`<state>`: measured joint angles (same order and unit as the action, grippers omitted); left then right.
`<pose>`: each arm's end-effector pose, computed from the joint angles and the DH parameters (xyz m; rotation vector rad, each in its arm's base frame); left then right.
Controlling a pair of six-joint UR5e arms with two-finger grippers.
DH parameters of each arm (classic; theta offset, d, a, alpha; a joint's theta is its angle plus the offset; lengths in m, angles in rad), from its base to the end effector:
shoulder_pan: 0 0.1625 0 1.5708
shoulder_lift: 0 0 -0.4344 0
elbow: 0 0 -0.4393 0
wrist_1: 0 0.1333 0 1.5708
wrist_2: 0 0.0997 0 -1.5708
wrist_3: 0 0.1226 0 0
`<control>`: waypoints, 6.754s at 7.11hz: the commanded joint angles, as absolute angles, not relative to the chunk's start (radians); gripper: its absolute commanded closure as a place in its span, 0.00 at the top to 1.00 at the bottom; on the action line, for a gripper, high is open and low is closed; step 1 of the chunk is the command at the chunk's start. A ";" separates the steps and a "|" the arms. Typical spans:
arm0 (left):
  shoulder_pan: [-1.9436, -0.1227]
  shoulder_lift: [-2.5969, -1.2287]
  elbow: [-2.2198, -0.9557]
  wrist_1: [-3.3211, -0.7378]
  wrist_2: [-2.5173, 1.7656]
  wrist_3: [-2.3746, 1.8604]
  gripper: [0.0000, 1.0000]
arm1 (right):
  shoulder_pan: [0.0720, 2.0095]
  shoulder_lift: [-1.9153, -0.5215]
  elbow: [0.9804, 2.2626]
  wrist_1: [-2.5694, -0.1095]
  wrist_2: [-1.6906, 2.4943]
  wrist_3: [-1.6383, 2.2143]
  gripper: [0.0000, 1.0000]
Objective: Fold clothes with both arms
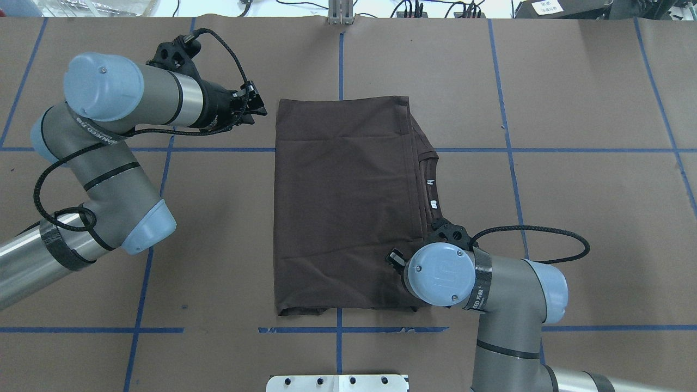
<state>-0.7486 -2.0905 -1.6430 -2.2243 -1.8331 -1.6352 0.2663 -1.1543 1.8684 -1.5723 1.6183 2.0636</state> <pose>0.4616 -0.5674 0.2378 0.2037 1.2588 -0.5387 -0.6063 -0.2975 0.2995 -0.1285 -0.7185 0.7091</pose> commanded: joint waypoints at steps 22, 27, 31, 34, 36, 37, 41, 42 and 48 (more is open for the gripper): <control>-0.749 -2.089 -1.657 -2.220 -1.833 -1.637 0.39 | 0.212 -1.195 1.905 -1.583 1.614 2.069 0.66; -0.749 -2.089 -1.657 -2.220 -1.833 -1.637 0.39 | 0.213 -1.187 1.907 -1.583 1.617 2.062 0.00; -0.749 -2.089 -1.664 -2.218 -1.833 -1.646 0.39 | 0.229 -1.178 1.922 -1.585 1.624 2.056 0.00; -0.630 -1.961 -1.891 -2.157 -1.768 -1.773 0.42 | 0.227 -1.183 1.957 -1.585 1.624 2.066 0.00; -0.424 -1.838 -1.974 -2.155 -1.581 -1.886 0.46 | 0.226 -1.181 1.963 -1.585 1.624 2.069 0.00; -0.347 -1.797 -1.986 -2.154 -1.553 -1.937 0.49 | 0.225 -1.183 1.965 -1.585 1.624 2.069 0.00; -0.167 -1.818 -1.973 -2.033 -1.479 -2.039 0.54 | 0.225 -1.186 1.976 -1.585 1.624 2.068 0.00; -0.163 -1.828 -1.964 -2.016 -1.479 -2.039 0.54 | 0.225 -1.187 1.979 -1.586 1.624 2.068 0.00; -0.129 -1.891 -1.905 -1.948 -1.480 -2.037 0.36 | 0.225 -1.186 1.979 -1.585 1.624 2.066 0.00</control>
